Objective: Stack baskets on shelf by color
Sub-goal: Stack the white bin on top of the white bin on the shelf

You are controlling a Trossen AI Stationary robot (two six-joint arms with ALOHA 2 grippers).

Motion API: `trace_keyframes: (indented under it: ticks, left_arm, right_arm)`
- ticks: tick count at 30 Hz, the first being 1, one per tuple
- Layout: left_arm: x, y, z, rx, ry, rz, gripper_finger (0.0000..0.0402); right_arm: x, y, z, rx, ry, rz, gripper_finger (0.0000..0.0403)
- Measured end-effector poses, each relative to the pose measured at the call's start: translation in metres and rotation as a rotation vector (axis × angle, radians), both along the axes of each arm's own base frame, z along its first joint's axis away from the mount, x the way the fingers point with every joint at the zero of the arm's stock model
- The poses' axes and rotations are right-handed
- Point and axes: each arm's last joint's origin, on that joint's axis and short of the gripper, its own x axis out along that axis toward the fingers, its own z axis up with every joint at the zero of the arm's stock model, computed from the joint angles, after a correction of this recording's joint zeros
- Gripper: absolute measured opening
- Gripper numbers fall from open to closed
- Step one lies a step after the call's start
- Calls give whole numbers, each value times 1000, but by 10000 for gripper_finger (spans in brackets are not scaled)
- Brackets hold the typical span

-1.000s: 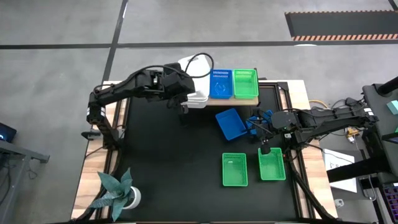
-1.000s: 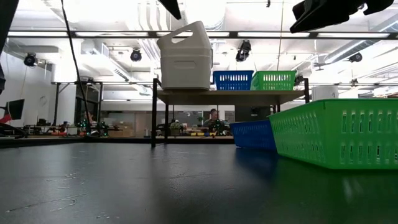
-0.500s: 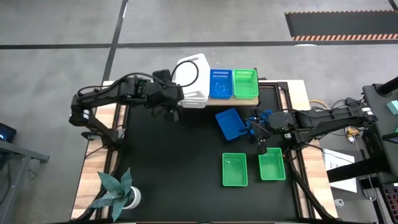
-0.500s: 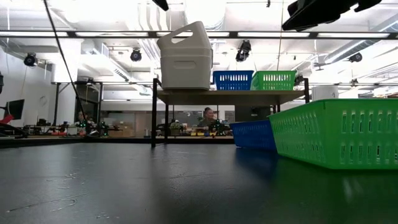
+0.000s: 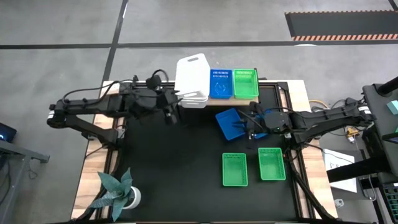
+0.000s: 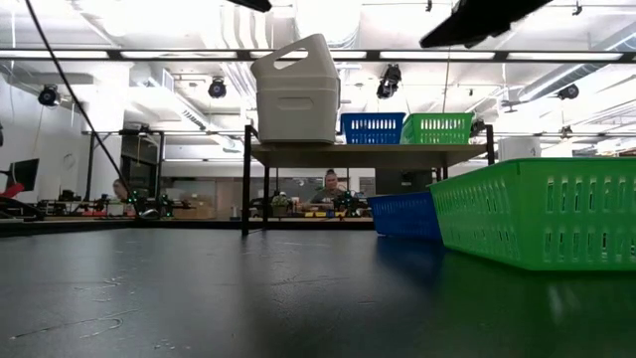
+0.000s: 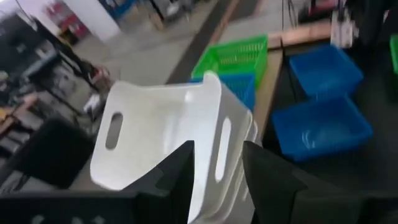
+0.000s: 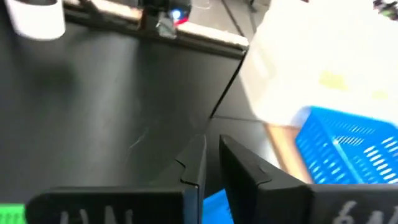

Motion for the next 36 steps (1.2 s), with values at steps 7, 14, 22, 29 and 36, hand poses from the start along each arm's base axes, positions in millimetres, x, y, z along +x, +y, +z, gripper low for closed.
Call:
trace_keyframes:
  ticks: [7,14,22,29,36]
  left_arm:
    - [-11,0,-25,56,-118,-20,120]
    - [-29,0,-31,94,-111,-8,120]
    - [-35,0,-32,95,-109,-11,120]
    - [-32,0,-38,89,-64,-13,120]
    - [-34,0,-40,88,-32,-9,120]
  right_arm:
    - [21,-13,27,-34,-5,-70,9]
    - [46,-49,59,-101,172,-167,9]
    - [76,-114,85,-142,238,-176,8]
    - [93,-172,81,-69,230,-91,8]
    - [110,-199,67,-21,245,-53,8]
